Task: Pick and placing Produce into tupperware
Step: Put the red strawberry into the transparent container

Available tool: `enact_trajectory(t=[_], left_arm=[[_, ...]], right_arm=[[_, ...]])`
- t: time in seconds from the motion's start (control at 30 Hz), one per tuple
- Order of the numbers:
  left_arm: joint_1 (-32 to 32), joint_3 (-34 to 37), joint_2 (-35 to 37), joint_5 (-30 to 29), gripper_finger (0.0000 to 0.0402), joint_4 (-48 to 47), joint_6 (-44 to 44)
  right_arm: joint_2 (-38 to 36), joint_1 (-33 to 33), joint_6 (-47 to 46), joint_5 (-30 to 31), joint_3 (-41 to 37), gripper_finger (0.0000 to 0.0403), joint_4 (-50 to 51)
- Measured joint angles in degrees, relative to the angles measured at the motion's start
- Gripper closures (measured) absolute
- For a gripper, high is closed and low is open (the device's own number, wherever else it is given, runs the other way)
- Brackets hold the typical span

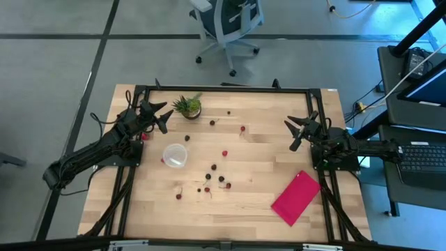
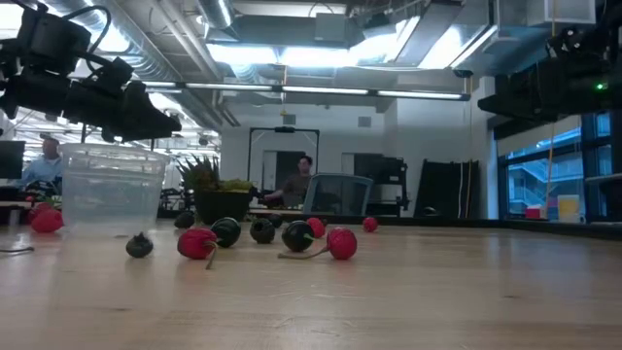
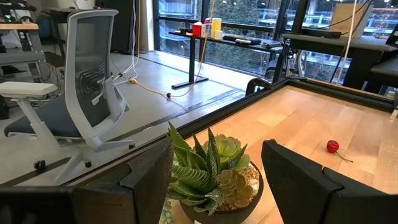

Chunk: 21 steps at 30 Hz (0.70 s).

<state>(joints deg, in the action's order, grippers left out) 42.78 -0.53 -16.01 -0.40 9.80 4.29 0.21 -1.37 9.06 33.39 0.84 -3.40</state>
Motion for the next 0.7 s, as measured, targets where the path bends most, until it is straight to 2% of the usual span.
enact_trajectory(t=[0.17, 0.27, 0.47, 0.57, 0.7], left_arm=[[0.00, 0.01, 0.01, 0.01, 0.0163, 0.00, 0.00], [0.00, 0.01, 0.01, 0.00, 0.0163, 0.01, -0.01], [0.00, 0.02, 0.00, 0.00, 0.0163, 0.02, 0.00], [0.00, 0.00, 0.01, 0.01, 0.0163, 0.02, -0.01], [0.00, 0.02, 0.00, 0.00, 0.0163, 0.04, -0.02]], right_arm=[[0.00, -0.01, -5.82, -0.02, 0.00, 0.0286, -0.26], [-0.02, -0.09, -6.26, -0.22, 0.00, 0.0286, -4.23], [1.11, -0.09, -0.97, -11.53, 0.00, 0.0286, -15.15], [3.15, -0.09, -0.01, -12.07, 0.34, 0.0286, -16.91], [8.50, -0.09, -3.23, -12.10, 2.50, 0.0286, -16.84]])
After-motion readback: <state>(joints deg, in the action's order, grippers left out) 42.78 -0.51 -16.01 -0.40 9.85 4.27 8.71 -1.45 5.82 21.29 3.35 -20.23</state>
